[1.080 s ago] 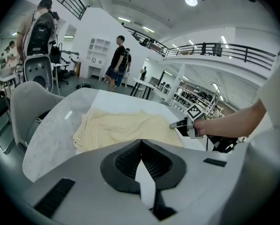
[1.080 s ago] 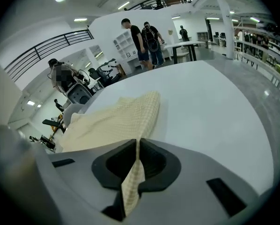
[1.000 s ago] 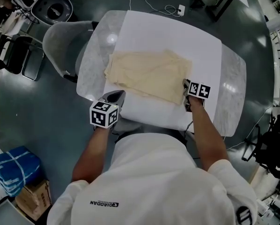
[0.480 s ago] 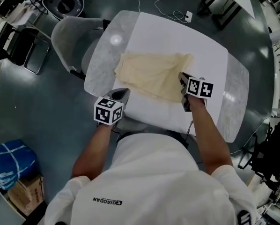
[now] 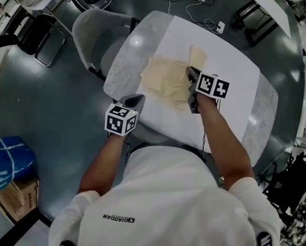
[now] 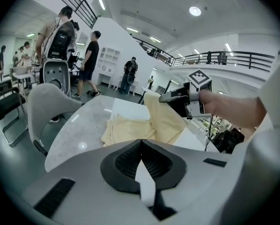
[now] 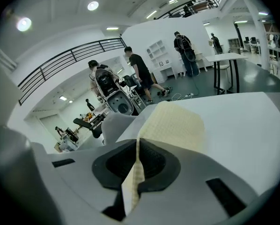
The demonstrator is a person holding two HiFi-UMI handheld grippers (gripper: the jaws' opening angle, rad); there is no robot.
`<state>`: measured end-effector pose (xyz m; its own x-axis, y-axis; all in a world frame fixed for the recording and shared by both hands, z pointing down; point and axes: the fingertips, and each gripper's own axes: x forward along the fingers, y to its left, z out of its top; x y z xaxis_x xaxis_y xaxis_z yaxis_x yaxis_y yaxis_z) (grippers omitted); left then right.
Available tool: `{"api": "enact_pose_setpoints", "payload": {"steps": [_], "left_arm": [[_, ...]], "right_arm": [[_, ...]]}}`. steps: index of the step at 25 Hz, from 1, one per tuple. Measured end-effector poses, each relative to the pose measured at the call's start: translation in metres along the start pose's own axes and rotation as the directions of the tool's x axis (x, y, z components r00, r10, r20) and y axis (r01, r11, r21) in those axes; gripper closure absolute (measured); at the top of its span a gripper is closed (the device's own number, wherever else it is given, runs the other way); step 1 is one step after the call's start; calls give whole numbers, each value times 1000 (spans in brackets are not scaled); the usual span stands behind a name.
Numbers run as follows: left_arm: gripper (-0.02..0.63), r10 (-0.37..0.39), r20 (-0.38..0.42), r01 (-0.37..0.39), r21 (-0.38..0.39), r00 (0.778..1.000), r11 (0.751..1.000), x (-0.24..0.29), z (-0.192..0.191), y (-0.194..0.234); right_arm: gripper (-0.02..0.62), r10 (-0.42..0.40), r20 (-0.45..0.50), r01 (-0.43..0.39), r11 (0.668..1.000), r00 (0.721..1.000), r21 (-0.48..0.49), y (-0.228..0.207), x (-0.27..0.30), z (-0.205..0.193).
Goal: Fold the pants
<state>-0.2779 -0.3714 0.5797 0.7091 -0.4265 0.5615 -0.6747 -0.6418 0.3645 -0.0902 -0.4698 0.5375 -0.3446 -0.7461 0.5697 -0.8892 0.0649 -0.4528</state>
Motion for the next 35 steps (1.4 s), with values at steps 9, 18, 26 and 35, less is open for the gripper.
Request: {"api": "enact_pose_setpoints", "payload": {"steps": [9,18,26,35], "left_arm": [[580,63,39,-61,-53,997,997,-33,-9,24],[580,114,42,-109,-105,993,989,-56,-22,48],[580,116,42,-111,-115,992,987,-64,-27,56],[580,61,23,-59,-77,998,995,-52,-27,47]], "right_arm": [[557,52,-10,-51,998,999,41,53,59,4],[557,38,27,-38,999,999,18,85,91,11],[401,159,-233,-207,958,959,-199,143,131,-70],[443,212,-187,-245,953,959,-180,132,97,-78]]}}
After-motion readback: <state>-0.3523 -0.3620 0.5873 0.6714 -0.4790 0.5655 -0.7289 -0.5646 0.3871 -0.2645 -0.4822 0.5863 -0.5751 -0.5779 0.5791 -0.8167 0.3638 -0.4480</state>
